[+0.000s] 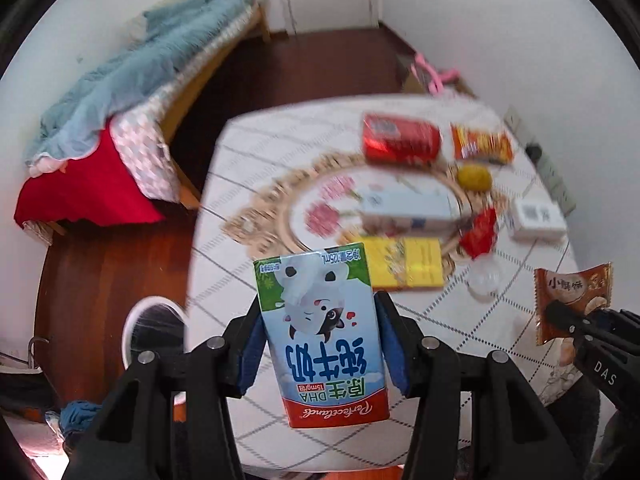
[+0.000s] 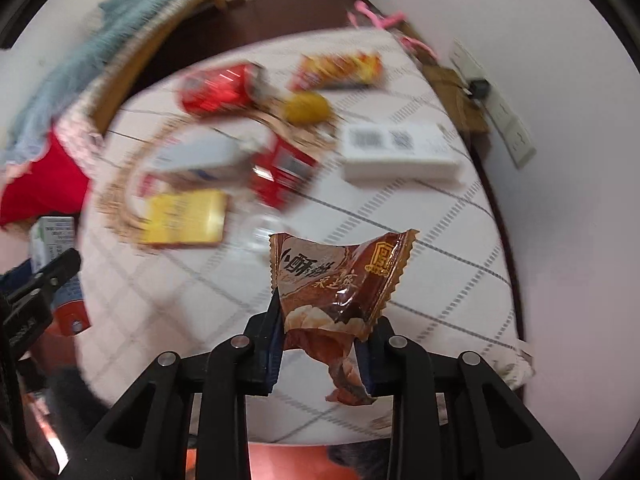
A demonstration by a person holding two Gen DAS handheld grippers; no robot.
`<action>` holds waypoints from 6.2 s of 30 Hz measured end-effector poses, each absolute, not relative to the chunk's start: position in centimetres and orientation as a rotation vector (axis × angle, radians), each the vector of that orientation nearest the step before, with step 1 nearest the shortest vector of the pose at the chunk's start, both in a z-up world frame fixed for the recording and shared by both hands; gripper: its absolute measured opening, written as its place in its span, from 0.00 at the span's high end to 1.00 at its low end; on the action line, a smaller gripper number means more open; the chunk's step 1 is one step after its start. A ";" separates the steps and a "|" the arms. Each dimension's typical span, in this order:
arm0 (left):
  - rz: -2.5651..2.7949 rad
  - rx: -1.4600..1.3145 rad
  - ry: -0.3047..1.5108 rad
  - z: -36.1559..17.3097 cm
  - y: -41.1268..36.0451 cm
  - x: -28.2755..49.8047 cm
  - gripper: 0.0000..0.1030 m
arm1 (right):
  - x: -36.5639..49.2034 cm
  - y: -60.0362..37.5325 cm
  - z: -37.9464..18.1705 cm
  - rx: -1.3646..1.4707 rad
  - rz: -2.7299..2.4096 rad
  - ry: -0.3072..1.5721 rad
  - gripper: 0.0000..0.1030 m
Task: Collect trash
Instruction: 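Carry both items over the bin and open both tools to drop them, then move both tools back over the table, then grasp the yellow cigarette box with the left tool while the right tool grasps the plastic cup, then carry both items over the bin and open both tools to drop them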
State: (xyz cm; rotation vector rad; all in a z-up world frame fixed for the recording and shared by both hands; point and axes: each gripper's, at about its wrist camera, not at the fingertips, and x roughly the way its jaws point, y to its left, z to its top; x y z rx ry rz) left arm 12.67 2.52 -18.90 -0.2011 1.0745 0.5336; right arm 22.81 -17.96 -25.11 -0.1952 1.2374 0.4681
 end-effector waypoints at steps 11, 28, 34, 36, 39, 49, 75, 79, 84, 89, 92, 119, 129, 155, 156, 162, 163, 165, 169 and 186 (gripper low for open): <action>0.652 -0.315 0.923 -13.6 13.8 3.4 0.54 | 16.0 -5.9 -17.4 -0.141 0.808 1.124 0.71; 0.839 -0.835 1.076 -31.2 36.7 -12.0 0.50 | 2.7 25.6 -34.0 -0.430 1.199 1.402 0.71; 0.917 -0.947 1.097 -35.3 40.3 -14.7 0.00 | 1.1 32.9 -42.6 -0.554 1.171 1.545 0.70; 0.970 -0.948 1.104 -35.7 40.7 -15.7 0.00 | 0.8 34.2 -44.5 -0.585 1.155 1.583 0.58; 1.055 -0.897 1.121 -35.9 40.5 -17.2 0.00 | 0.5 36.1 -46.5 -0.608 1.134 1.609 0.21; 1.177 -0.815 1.167 -36.3 38.7 -19.4 0.00 | 0.2 36.2 -45.6 -0.747 1.045 1.491 0.00; 1.165 -0.642 0.980 -22.5 29.3 -18.6 0.00 | -0.3 26.1 -28.8 -0.591 1.156 1.244 0.00; 1.169 -0.590 0.943 -19.1 27.2 -17.4 0.00 | 1.1 22.9 -24.8 -0.471 1.184 1.226 0.00; 1.155 -0.505 0.859 -15.5 23.9 -13.3 0.00 | 4.5 17.5 -20.2 -0.332 1.187 1.198 0.00; 1.067 -0.485 0.867 -16.9 20.7 -7.0 0.00 | 10.2 11.0 -18.8 -0.325 1.070 1.185 0.00; 0.964 -0.484 0.949 -20.6 18.5 -0.9 0.00 | 14.4 7.9 -20.5 -0.417 0.944 1.189 0.00; 0.446 -0.092 1.210 -31.0 8.0 18.8 0.01 | 29.3 -8.8 -33.9 -0.180 0.576 1.389 0.57; -0.130 0.302 1.333 -33.3 3.1 26.0 0.01 | 31.1 -12.5 -34.1 -0.102 0.516 1.467 0.57; 0.207 -0.136 1.414 -34.5 6.8 22.9 0.26 | 31.1 -11.5 -34.3 -0.152 0.515 1.463 0.43; 0.205 -0.128 1.411 -34.6 6.8 22.8 0.24 | 30.9 -11.4 -34.3 -0.162 0.512 1.457 0.43; 0.150 -0.093 1.379 -34.5 6.6 23.4 0.27 | 30.7 -10.7 -34.3 -0.182 0.501 1.436 0.57; 0.144 -0.097 1.375 -34.4 6.8 23.7 0.33 | 30.7 -10.6 -34.4 -0.184 0.500 1.436 0.57; 0.132 -0.110 1.360 -34.3 6.8 23.6 0.37 | 30.6 -10.6 -34.4 -0.190 0.500 1.433 0.57; 0.166 -0.104 1.335 -33.6 5.6 22.7 0.40 | 30.2 -10.5 -34.1 -0.195 0.510 1.417 0.57; 0.493 -0.274 0.964 -19.3 13.9 9.9 0.41 | 23.5 -3.1 -24.7 -0.205 0.762 1.236 0.57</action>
